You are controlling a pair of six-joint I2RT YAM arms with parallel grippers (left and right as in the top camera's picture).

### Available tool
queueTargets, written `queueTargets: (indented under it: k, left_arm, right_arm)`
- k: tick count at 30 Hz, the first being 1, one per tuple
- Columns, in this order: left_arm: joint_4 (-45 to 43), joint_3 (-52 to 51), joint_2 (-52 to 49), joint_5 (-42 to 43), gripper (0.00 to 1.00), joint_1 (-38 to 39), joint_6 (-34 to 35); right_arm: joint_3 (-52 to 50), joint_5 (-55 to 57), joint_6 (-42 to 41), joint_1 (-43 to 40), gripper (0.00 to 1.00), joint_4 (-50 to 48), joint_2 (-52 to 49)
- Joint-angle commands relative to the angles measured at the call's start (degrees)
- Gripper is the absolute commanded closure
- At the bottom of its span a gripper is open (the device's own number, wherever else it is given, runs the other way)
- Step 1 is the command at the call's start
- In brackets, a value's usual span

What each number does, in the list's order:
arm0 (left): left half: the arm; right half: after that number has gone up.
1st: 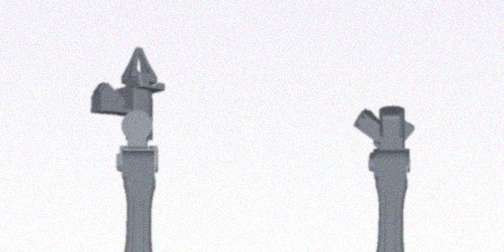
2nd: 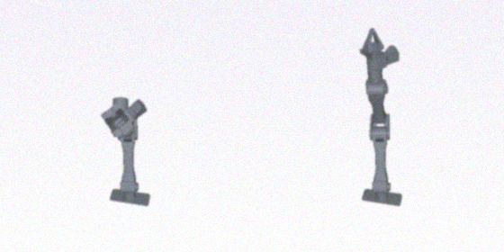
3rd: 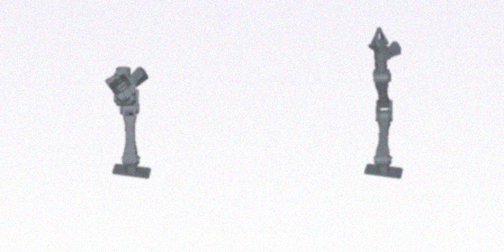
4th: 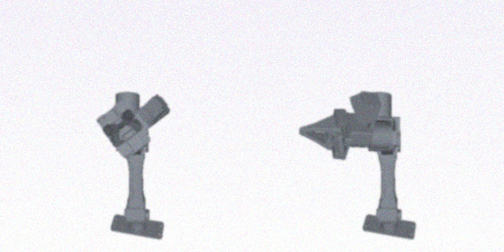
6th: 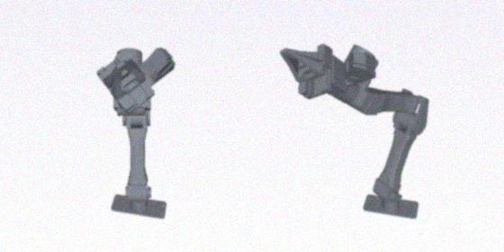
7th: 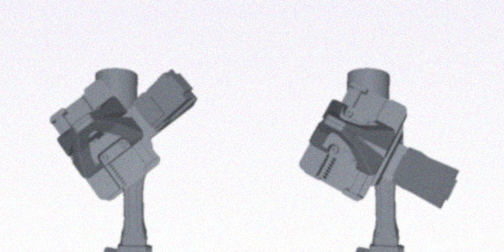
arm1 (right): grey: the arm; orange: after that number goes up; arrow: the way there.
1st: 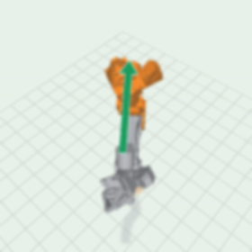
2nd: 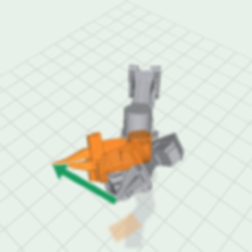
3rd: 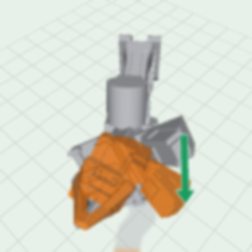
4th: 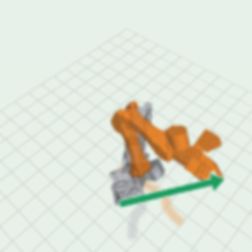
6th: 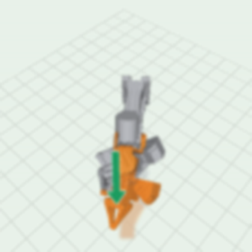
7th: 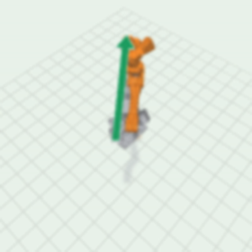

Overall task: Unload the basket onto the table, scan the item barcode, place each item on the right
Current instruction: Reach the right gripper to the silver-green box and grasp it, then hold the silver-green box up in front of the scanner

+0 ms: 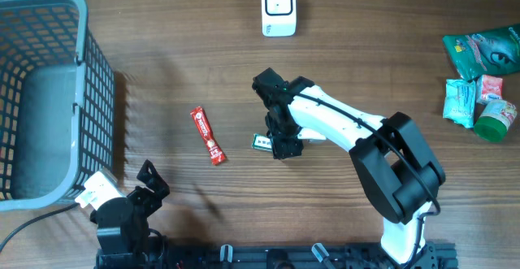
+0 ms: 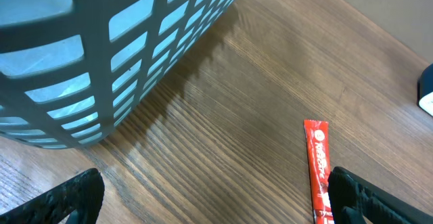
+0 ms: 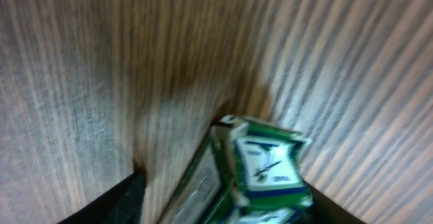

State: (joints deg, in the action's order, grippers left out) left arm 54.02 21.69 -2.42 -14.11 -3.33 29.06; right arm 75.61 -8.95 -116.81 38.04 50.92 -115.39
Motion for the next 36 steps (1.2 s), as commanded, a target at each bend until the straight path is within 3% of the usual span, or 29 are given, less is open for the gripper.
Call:
queueTargets:
  k: [1,6,10,14,18,24,26,29,30,33,34,36]
  left_arm:
    - [-0.13,-0.37,0.2,-0.74,0.0,0.22,0.33]
    - [-0.13,-0.39,0.2,-0.74,0.0,0.22,0.35]
    - [-0.13,-0.39,0.2,-0.74,0.0,0.22,0.35]
    - [-0.15,-0.39,0.2,-0.74,0.0,0.22,0.35]
    - [-0.13,-0.39,0.2,-0.74,0.0,0.22,0.35]
    - [-0.13,-0.37,0.2,-0.74,0.0,0.22,0.35]
    - [-0.13,-0.39,0.2,-0.74,0.0,0.22,0.35]
    - [-0.13,-0.39,0.2,-0.74,0.0,0.24,0.35]
    - [-0.13,-0.39,0.2,-0.74,0.0,0.22,0.33]
    - [-0.13,-0.39,0.2,-0.74,0.0,0.22,0.35]
    - [-0.15,-0.39,0.2,-0.74,0.0,0.22,0.33]
    - [-0.13,-0.39,0.2,-0.74,0.0,0.22,0.35]
  right_arm:
    - [-3.82,1.95,-1.7,0.02,0.53,-0.63,-1.64]
    - [-3.65,4.68,5.95,-0.68,0.79,-0.87,-1.49]
    - [-0.59,2.47,16.52,-2.73,0.81,-1.92,0.83]
    - [-0.22,2.51,38.12,-3.93,0.81,-16.57,10.51]
    - [-0.22,2.54,49.62,-3.93,0.81,-22.47,21.73]
    - [-0.24,2.47,50.77,-3.93,0.8,-21.75,28.41]
    - [-0.24,2.49,50.56,-3.96,0.67,-21.77,28.39]
    - [-0.24,3.06,50.75,-3.96,0.66,-21.7,28.35]
    - [-0.24,4.09,50.88,-3.96,0.66,-21.16,28.35]
    - [-0.24,4.02,50.9,-4.0,0.89,-19.37,28.22]
    - [-0.24,4.5,51.32,-4.0,0.87,-18.69,28.17]
    - [-0.24,7.06,60.08,-4.0,0.87,-19.32,27.96]
